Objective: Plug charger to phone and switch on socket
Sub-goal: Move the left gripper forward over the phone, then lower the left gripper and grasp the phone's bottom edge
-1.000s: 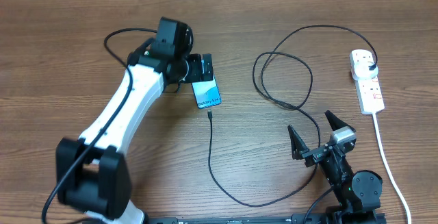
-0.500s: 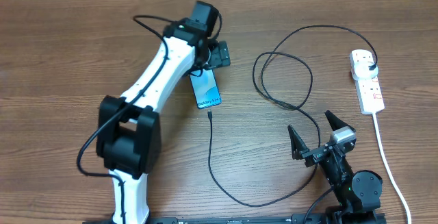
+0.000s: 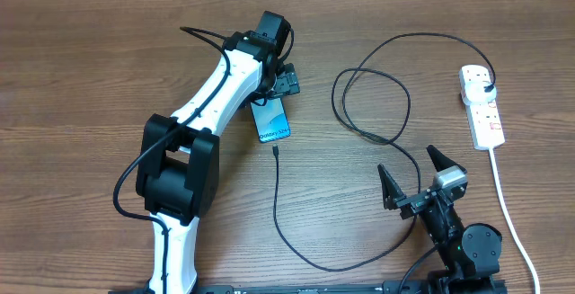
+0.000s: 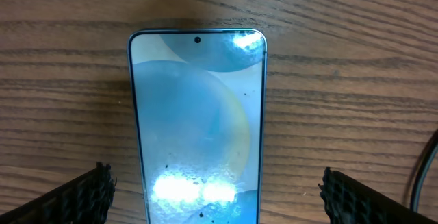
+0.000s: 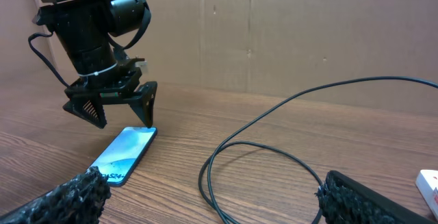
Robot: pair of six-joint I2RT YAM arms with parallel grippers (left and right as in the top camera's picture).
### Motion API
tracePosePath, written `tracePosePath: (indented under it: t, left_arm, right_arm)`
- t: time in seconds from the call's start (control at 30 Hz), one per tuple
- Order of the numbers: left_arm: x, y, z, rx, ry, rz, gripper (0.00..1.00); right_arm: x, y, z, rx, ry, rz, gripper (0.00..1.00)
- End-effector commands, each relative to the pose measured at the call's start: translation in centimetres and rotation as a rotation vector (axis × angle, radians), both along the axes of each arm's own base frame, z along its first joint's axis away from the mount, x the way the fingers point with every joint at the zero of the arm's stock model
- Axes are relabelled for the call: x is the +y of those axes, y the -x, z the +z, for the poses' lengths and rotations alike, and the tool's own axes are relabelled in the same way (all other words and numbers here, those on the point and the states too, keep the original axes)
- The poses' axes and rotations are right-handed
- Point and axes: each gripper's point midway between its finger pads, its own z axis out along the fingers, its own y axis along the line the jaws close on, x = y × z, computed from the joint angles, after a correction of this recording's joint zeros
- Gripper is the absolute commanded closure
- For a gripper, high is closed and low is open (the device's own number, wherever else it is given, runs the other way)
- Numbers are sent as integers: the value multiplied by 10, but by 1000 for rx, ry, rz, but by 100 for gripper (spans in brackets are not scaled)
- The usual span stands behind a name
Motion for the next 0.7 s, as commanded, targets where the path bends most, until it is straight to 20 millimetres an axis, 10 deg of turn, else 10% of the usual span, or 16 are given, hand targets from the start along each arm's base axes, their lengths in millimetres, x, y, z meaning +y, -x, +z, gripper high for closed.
tracePosePath:
  t: [0.0,0.67]
  left_arm:
    - [3,-6,-4,-9,-35,-16,0]
    - [-2,7,-60,116,-41,-91,0]
  right_arm:
    - [0,0,-1,-6,0,-2,0]
    - [0,0,-2,-5,1,-2,0]
